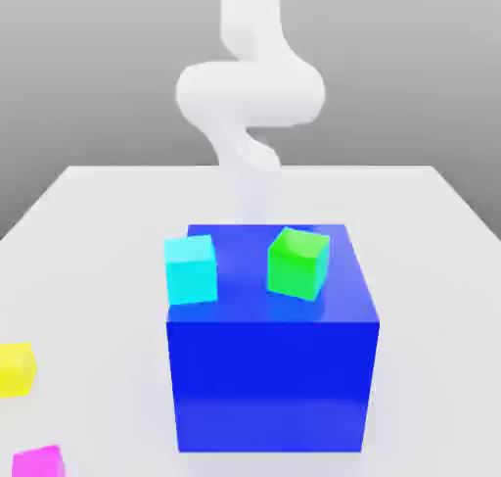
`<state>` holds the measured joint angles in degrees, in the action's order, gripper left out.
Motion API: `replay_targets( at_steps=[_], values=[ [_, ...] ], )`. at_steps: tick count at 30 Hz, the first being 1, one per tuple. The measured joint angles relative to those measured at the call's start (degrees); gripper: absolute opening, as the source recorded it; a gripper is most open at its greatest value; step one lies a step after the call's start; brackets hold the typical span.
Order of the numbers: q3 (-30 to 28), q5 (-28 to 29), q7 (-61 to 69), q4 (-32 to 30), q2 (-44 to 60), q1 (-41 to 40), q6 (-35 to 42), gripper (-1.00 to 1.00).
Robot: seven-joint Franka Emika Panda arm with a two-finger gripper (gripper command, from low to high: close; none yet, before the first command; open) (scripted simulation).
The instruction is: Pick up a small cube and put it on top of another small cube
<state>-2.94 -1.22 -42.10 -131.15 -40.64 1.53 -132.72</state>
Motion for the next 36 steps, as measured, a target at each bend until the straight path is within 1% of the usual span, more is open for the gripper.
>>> replay_targets(
  at_steps=[10, 18, 24, 28, 33, 36],
  values=[
    [-11.24, -7.40, 17.00, 2.58, 20.95, 4.64, -3.68, 0.00],
    [-16.61, -14.94, 31.57, 4.68, 37.77, 4.31, -6.35, 0.00],
    [-17.20, -18.47, 41.02, 6.14, 49.90, 1.16, -8.75, 0.00],
    [-17.24, -18.68, 45.89, 6.96, 57.38, -1.27, -10.82, 0.00],
    [-17.95, -16.82, 50.52, 7.84, 65.99, -3.97, -13.94, 0.00],
    [-15.73, -18.80, 52.90, 9.22, 72.09, -6.22, -17.98, 0.00]
  ],
)
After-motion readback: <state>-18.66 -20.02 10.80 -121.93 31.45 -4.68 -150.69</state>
